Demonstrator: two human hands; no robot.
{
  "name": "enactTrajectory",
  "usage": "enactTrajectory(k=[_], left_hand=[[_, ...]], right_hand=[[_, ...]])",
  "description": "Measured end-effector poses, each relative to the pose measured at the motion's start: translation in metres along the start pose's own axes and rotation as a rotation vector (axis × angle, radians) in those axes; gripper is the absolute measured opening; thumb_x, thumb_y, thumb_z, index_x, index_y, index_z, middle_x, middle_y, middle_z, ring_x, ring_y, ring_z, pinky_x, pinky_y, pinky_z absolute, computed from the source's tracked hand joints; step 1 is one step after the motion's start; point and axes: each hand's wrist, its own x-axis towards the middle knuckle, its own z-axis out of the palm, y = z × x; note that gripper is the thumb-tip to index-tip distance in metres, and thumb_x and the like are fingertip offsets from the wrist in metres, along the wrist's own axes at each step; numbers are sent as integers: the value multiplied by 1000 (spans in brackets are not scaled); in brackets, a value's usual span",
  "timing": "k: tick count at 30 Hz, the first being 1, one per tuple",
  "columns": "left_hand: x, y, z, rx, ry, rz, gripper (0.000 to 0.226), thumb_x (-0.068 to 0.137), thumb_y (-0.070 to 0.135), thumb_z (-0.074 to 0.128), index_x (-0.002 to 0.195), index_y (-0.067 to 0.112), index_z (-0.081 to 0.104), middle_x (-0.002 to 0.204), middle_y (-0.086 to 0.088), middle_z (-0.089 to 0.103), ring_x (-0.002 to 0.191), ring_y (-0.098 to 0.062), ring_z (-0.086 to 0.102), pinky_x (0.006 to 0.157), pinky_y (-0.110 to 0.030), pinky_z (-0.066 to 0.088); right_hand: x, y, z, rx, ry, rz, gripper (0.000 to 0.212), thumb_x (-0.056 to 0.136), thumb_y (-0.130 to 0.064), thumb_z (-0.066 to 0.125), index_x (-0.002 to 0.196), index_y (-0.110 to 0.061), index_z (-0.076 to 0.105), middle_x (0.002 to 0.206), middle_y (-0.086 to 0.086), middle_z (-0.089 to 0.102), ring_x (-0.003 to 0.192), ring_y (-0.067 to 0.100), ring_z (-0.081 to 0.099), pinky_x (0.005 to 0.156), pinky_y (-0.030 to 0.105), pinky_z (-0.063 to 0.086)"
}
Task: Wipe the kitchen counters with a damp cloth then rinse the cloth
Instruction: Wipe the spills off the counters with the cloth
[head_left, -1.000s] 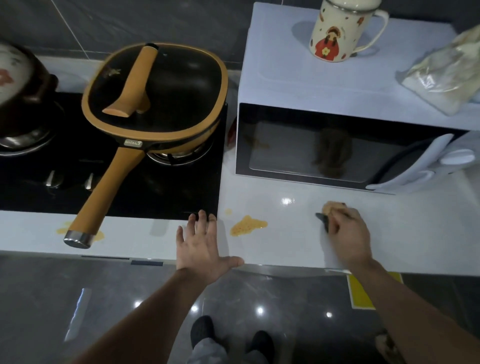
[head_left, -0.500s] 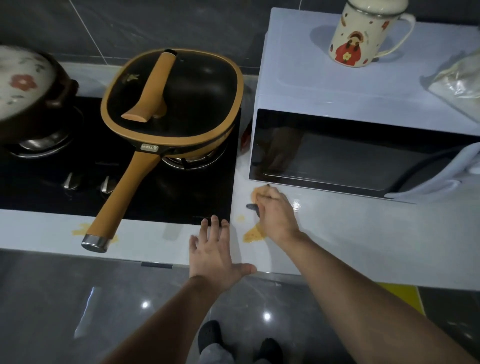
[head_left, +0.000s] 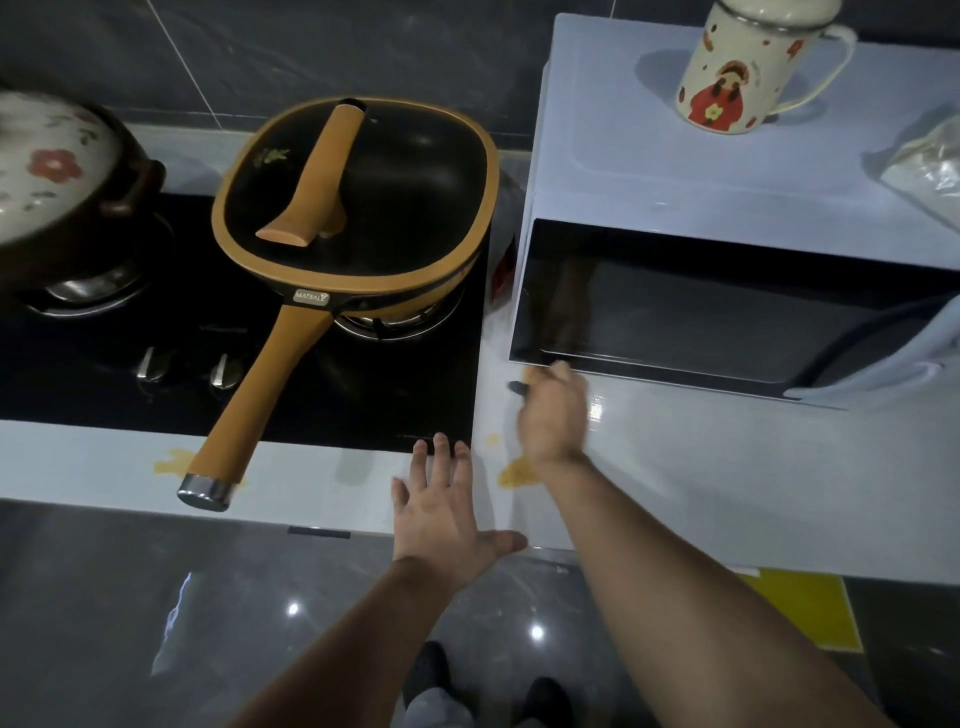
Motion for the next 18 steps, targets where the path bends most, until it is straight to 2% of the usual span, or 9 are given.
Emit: enactTrajectory(k=[3, 5, 7, 10, 11, 14, 16, 18], left_hand=[[-1, 1, 0, 2, 0, 2, 126, 70, 85, 54, 155, 19, -10, 164, -5, -17, 149, -28, -20, 121, -55, 9], [-1, 1, -1, 15, -1, -2, 125, 70, 85, 53, 155, 19, -11, 164, -4, -17, 149, -29, -20, 121, -55, 9], [-1, 1, -2, 17, -3, -2, 125, 70, 85, 54, 155, 19, -11, 164, -4, -17, 149, -29, -20, 121, -56, 9], [-1, 1, -2, -9, -10, -6, 126, 69, 85, 55, 156, 19, -9, 164, -4, -15, 149, -28, -19, 121, -56, 9], [-1, 0, -1, -9, -9, -5, 127, 68, 85, 56, 156, 19, -9, 164, -4, -15, 149, -28, -19, 121, -56, 9], [-1, -1, -1, -11, 1, -4, 127, 68, 84, 56, 155, 19, -10, 164, -4, -14, 150, -28, -19, 121, -55, 8], [-1, 0, -1, -22, 3, -8, 127, 68, 84, 56, 155, 18, -10, 164, -4, -15, 149, -28, -19, 121, -55, 7], [-2, 1, -2, -23, -1, -6, 127, 69, 84, 56, 155, 18, -10, 164, -4, -15, 149, -28, -19, 121, -56, 8]], right_hand=[[-10, -32, 18, 68, -97, -179, 36, 87, 1, 51, 119, -12, 62, 128, 3, 54, 118, 24, 45, 98, 29, 44], [-9, -23, 11, 48, -158, -320, 35, 88, -1, 55, 119, -16, 61, 131, -2, 52, 119, 20, 45, 100, 28, 43], [-3, 9, -3, 38, -165, -375, 29, 83, -2, 64, 108, -17, 66, 124, -2, 58, 113, 21, 56, 94, 31, 49], [6, 80, -39, -101, -23, -219, 4, 86, -11, 67, 83, -11, 70, 93, 6, 68, 88, 27, 64, 77, 33, 51], [6, 106, -52, -137, 55, -160, 9, 86, -15, 68, 79, -11, 70, 90, 6, 68, 86, 28, 63, 76, 32, 50], [-9, 161, -89, -191, 120, 63, 7, 85, -9, 65, 86, -7, 71, 99, 13, 67, 93, 31, 60, 85, 32, 47], [-11, 168, -95, -168, 162, 235, 12, 83, -1, 61, 91, -2, 70, 98, 22, 64, 91, 38, 59, 84, 37, 48], [-6, 148, -86, -100, 211, 302, 13, 81, 0, 59, 87, -3, 71, 97, 22, 64, 94, 41, 58, 83, 37, 47]])
